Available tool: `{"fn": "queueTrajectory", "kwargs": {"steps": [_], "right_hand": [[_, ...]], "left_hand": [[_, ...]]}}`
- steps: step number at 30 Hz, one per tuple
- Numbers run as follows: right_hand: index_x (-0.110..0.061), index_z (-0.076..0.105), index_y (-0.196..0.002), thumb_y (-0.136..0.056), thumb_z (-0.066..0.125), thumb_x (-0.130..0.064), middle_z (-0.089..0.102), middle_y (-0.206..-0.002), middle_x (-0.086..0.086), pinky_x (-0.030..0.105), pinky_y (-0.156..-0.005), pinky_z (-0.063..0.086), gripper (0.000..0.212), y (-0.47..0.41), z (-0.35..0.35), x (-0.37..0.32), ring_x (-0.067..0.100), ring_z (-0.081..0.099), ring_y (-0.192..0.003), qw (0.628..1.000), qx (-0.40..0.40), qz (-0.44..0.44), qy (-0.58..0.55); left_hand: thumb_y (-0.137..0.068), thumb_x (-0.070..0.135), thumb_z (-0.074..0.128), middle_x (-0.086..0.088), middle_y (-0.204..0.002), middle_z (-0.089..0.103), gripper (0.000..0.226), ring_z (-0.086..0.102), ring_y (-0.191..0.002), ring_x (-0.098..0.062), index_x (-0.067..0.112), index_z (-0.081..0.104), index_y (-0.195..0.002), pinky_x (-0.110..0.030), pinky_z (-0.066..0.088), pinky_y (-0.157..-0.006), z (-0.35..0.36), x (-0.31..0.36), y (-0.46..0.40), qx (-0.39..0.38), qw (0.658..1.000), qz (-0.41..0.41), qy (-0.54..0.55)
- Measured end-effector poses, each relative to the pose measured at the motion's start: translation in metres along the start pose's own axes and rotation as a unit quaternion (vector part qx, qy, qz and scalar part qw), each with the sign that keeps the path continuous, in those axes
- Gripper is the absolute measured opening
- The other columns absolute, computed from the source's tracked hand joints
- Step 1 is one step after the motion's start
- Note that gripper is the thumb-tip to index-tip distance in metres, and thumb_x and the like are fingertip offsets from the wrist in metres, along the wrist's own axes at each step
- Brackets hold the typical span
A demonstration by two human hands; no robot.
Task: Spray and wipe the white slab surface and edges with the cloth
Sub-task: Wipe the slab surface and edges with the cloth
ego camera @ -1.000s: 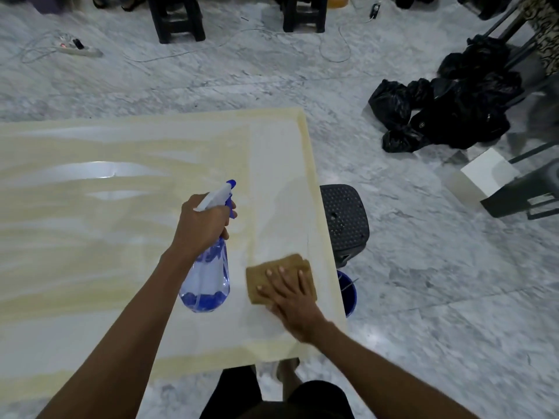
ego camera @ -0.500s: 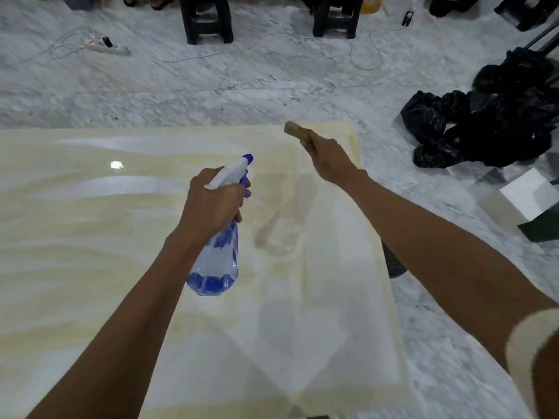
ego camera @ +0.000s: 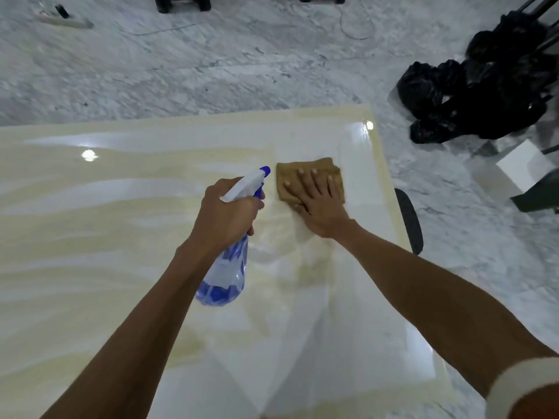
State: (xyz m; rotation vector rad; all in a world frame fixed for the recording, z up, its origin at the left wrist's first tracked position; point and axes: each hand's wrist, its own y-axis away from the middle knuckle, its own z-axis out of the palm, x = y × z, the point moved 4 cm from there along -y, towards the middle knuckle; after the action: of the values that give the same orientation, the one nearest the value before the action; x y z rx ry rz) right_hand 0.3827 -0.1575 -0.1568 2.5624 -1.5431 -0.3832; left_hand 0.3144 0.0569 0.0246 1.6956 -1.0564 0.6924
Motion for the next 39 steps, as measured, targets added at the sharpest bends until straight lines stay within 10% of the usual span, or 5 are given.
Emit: {"fn": "queueTrajectory", "kwargs": {"steps": [17,22,29,33,39], "right_hand": [[-0.039,0.009,-0.157,-0.105,0.007,-0.048,-0.005,-0.167,-0.009,0.052,-0.123,-0.001,0.053,0.335,0.042,-0.112,0.023,-0.006,-0.155,0.949,-0.201,0.001,-0.242],[-0.024,0.049,-0.143,-0.109,0.031,-0.037,0.059,-0.137,0.001,0.032,-0.102,0.04,0.04,0.257,-0.067,-0.085,0.022,0.055,-0.127,0.886,-0.136,0.049,-0.441],[-0.018,0.048,-0.138,-0.108,0.032,-0.035,0.064,-0.129,0.01,0.036,-0.084,0.046,0.038,0.012,-0.149,-0.041,0.029,0.062,-0.1,0.951,0.05,0.058,-0.3],[-0.018,0.033,-0.152,-0.106,0.028,-0.045,0.05,-0.146,0.013,0.05,-0.102,0.043,0.054,-0.11,-0.123,-0.02,0.04,0.051,-0.127,0.99,0.048,0.081,-0.105],[-0.044,0.0,-0.157,-0.105,0.015,-0.053,-0.013,-0.168,0.002,0.059,-0.12,-0.01,0.055,-0.111,-0.022,-0.049,0.034,-0.014,-0.153,0.997,-0.058,0.051,0.004]], "left_hand": [[-0.074,0.024,0.054,-0.019,-0.086,0.073,0.034,0.055,-0.039,-0.018,-0.003,0.069,-0.09,-0.026,0.048,-0.049,0.05,-0.028,0.14,-0.003,0.998,-0.038,0.05],[-0.076,0.029,0.055,-0.016,-0.076,0.07,0.04,0.054,-0.039,-0.019,-0.006,0.068,-0.09,-0.029,0.048,-0.053,0.025,-0.016,0.123,0.022,0.998,-0.033,0.054],[-0.089,0.024,0.058,-0.005,-0.065,0.066,0.031,0.055,-0.04,-0.019,-0.004,0.068,-0.083,-0.026,0.048,-0.048,-0.043,0.0,0.057,0.084,0.995,0.018,0.046],[-0.09,0.014,0.057,-0.006,-0.071,0.066,0.018,0.054,-0.04,-0.015,0.008,0.068,-0.077,-0.023,0.048,-0.046,-0.068,-0.005,0.021,0.094,0.994,0.044,0.026],[-0.092,0.014,0.054,-0.006,-0.075,0.067,0.021,0.054,-0.046,-0.02,-0.001,0.068,-0.087,-0.023,0.052,-0.048,-0.077,-0.023,-0.004,0.088,0.995,0.04,0.02]]}}
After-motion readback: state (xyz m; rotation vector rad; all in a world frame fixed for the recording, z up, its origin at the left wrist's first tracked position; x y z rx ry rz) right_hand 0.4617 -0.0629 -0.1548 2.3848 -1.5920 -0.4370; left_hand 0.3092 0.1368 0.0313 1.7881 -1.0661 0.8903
